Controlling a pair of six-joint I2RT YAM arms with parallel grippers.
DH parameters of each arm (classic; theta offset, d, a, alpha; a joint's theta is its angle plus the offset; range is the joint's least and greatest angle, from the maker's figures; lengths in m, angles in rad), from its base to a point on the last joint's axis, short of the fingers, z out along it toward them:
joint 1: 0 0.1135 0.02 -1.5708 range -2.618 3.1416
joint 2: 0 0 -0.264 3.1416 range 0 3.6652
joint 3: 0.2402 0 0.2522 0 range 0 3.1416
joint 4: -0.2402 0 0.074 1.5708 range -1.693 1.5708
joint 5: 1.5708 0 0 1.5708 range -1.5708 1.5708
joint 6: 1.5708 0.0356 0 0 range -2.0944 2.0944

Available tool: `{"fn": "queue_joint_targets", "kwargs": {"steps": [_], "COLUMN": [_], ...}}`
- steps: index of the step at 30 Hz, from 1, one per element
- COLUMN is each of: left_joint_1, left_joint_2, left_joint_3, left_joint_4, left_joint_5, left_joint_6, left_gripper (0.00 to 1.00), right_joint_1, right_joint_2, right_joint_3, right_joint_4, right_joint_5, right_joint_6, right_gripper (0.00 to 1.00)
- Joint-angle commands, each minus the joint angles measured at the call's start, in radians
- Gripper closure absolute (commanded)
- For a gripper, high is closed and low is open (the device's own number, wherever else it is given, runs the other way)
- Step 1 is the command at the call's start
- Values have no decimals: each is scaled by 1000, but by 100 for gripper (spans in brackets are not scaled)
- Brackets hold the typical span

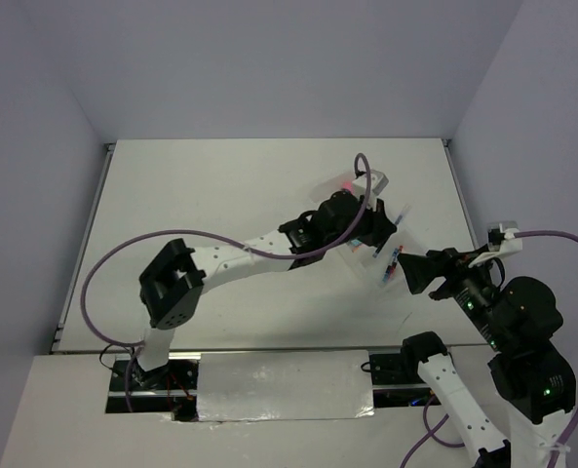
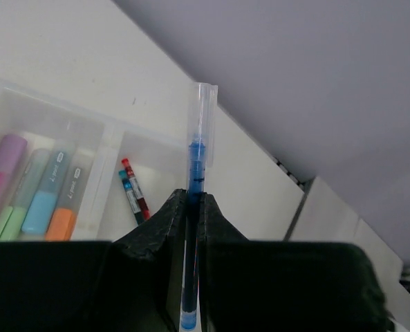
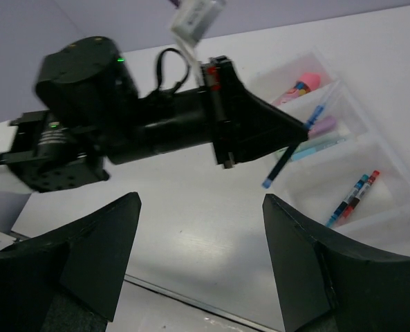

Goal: Sort the stationery into containers
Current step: Place the pen in the storage box, then reset both arms

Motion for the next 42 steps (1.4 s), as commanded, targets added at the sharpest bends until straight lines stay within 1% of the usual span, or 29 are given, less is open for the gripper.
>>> {"fn": "queue_joint_targets", "kwargs": {"steps": [1,4,9,12,13,15,16,17,18,20,21,23,24,25,26,28,29,30,31,32,33,34,35,37,38,39,40,41,42], "left_joint_1": [6,6,6,7,9,12,13,21,23,36,43,50,52,53,53,52,52,52,52,53,56,62,64,67,67,69,76,85,95], "left_joint_2": [120,226,295,335,358,378,392,397,398,394,383,363,334,314,293,193,150,53,0,-108,-160,-216,-325,-437,-539,-586,-634,-724,-767], "left_joint_3": [172,240,263,268,274,280,281,278,265,249,239,228,219,206,193,145,95,70,42,-14,-39,-68,-125,-185,-224,-240,-264,-278,-291], "left_joint_4": [-25,-56,-20,4,13,18,20,24,32,61,66,75,73,72,63,24,-27,-67,-112,-207,-248,-304,-377,-446,-500,-633,-716,-891,-974], "left_joint_5": [-28,-42,-30,-1,24,31,31,31,48,62,68,88,96,96,85,50,-12,-59,-117,-246,-308,-359,-401,-502,-549,-655,-713,-769,-853], "left_joint_6": [-26,-22,-29,-38,-44,-48,-56,-61,-73,-84,-94,-101,-96,-92,-84,-43,-26,11,26,37,54,60,73,79,47,13,-28,-135,-189], "left_gripper": [100,100,100,95,88,79,69,65,54,41,33,26,19,16,15,14,13,10,8,4,2,1,1,1,1,1,1,1,1], "right_joint_1": [5,5,5,5,5,5,7,5,3,5,7,3,5,5,3,5,5,3,3,3,5,3,7,10,11,13,13,11,14], "right_joint_2": [-2,-5,-12,-18,-18,-17,-18,-18,-17,-17,-14,-14,-12,-11,-9,-5,-3,-2,0,-2,-3,-8,-11,-18,-26,-32,-35,-38,-40], "right_joint_3": [60,77,98,108,109,111,109,108,106,102,100,95,97,100,106,127,135,144,155,172,178,189,190,189,186,183,180,180,181], "right_joint_4": [-24,-41,-53,-56,-59,-59,-59,-59,-58,-56,-56,-55,-58,-61,-63,-85,-93,-104,-124,-135,-144,-159,-162,-164,-164,-165,-167,-177,-181], "right_joint_5": [-2,5,-6,-8,-8,-3,-3,-5,-5,-6,-5,-3,5,9,14,43,58,90,97,130,153,205,225,249,249,252,273,291,310], "right_joint_6": [-12,-26,-28,-28,-29,-32,-34,-34,-35,-37,-39,-42,-46,-49,-54,-71,-83,-91,-98,-115,-121,-126,-132,-132,-138,-141,-147,-149,-149], "right_gripper": [21,21,21,20,20,20,20,20,20,20,20,20,20,20,20,20,20,20,20,19,18,2,0,0,0,0,0,0,0]}}
